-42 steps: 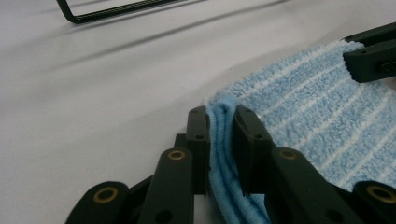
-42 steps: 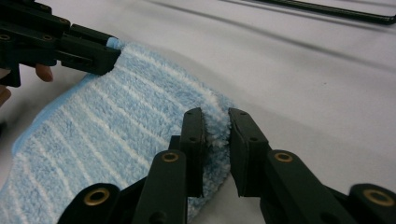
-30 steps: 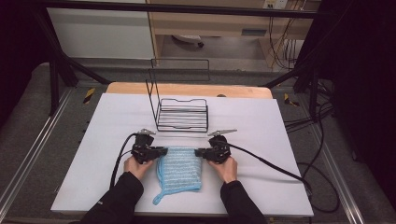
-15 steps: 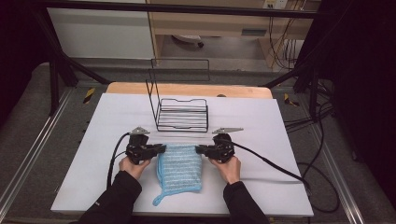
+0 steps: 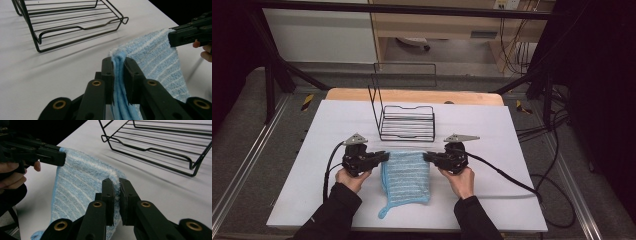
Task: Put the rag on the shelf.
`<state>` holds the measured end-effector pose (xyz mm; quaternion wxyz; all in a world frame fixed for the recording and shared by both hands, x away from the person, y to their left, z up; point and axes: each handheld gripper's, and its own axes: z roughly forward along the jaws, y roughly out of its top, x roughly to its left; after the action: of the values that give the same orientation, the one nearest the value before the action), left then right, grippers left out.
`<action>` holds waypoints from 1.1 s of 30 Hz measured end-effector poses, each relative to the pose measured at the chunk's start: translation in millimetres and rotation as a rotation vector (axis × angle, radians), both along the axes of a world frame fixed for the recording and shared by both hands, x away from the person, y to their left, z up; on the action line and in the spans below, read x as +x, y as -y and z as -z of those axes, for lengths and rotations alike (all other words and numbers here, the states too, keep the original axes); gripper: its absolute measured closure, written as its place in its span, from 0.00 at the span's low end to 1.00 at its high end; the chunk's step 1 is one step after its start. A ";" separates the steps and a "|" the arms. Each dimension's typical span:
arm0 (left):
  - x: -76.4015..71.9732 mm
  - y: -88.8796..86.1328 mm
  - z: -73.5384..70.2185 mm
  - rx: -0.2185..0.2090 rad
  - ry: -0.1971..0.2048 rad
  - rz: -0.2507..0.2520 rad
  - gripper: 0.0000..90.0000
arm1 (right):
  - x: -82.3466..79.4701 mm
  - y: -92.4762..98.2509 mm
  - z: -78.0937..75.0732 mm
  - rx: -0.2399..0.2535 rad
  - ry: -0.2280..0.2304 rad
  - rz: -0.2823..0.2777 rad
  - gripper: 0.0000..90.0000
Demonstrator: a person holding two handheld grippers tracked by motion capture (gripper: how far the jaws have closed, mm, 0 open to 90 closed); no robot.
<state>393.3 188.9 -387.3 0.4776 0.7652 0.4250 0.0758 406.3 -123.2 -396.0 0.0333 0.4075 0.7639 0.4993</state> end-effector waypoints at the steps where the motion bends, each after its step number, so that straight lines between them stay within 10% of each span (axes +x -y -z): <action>1: -1.4 0.3 -1.6 -0.003 0.005 -0.001 0.88 | -0.9 -0.2 -1.8 0.000 0.007 0.001 0.93; 33: -23.1 -1.0 -46.1 -0.060 0.155 0.009 0.88 | -27.4 3.4 -59.1 0.000 0.197 -0.010 0.93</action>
<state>370.3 189.9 -341.2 0.5321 0.7442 0.3857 0.1197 378.9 -126.5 -336.9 0.1057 0.3528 0.7589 0.5370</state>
